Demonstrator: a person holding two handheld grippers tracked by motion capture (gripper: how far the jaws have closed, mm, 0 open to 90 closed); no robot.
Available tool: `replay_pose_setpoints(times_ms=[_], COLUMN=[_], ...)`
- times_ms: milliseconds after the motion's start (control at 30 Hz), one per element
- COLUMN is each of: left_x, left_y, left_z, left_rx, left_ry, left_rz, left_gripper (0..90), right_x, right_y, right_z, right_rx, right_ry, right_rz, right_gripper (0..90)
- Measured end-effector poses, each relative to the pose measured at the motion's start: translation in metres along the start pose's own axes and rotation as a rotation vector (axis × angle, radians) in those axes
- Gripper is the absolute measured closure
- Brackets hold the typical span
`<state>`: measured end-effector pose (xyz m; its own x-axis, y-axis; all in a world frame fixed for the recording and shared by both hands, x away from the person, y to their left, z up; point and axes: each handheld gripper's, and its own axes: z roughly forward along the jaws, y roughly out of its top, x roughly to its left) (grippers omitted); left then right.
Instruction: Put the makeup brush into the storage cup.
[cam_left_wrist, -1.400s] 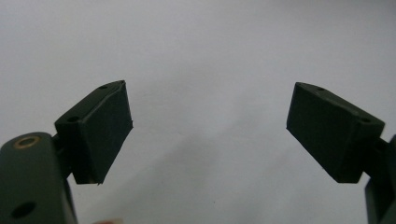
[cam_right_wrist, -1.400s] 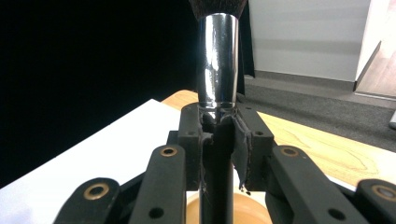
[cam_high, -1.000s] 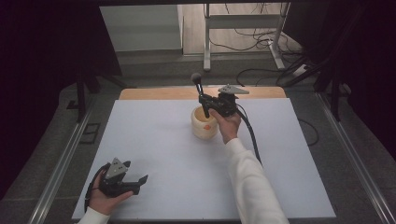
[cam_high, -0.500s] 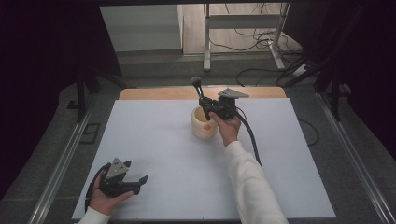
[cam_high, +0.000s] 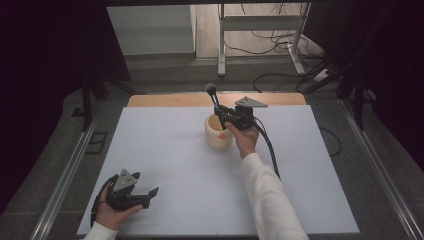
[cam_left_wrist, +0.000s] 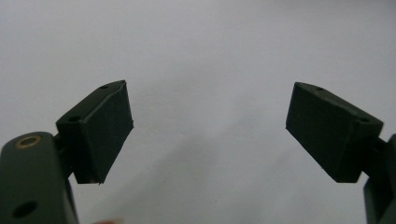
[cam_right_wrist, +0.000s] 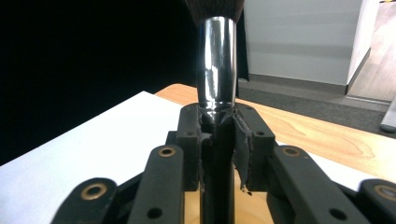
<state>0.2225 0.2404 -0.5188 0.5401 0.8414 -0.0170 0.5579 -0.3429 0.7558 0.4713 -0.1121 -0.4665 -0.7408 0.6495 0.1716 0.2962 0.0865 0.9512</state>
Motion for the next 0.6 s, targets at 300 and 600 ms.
replay_pose_setpoints(times_ms=[300, 600], left_x=[-0.001, -0.001], left_y=[0.001, 0.001], left_z=[0.0, 0.0], left_rx=[-0.001, -0.003], left_ry=[0.001, 0.001], left_rz=[0.006, 0.0], left_gripper=[15.0, 14.6], right_x=[-0.003, 0.002], right_y=[-0.009, -0.001], right_z=[-0.012, -0.022], right_rx=[0.033, 0.066], right_ry=[-0.035, 0.001], right_rz=[0.044, 0.017], right_gripper=[31.2, 23.5])
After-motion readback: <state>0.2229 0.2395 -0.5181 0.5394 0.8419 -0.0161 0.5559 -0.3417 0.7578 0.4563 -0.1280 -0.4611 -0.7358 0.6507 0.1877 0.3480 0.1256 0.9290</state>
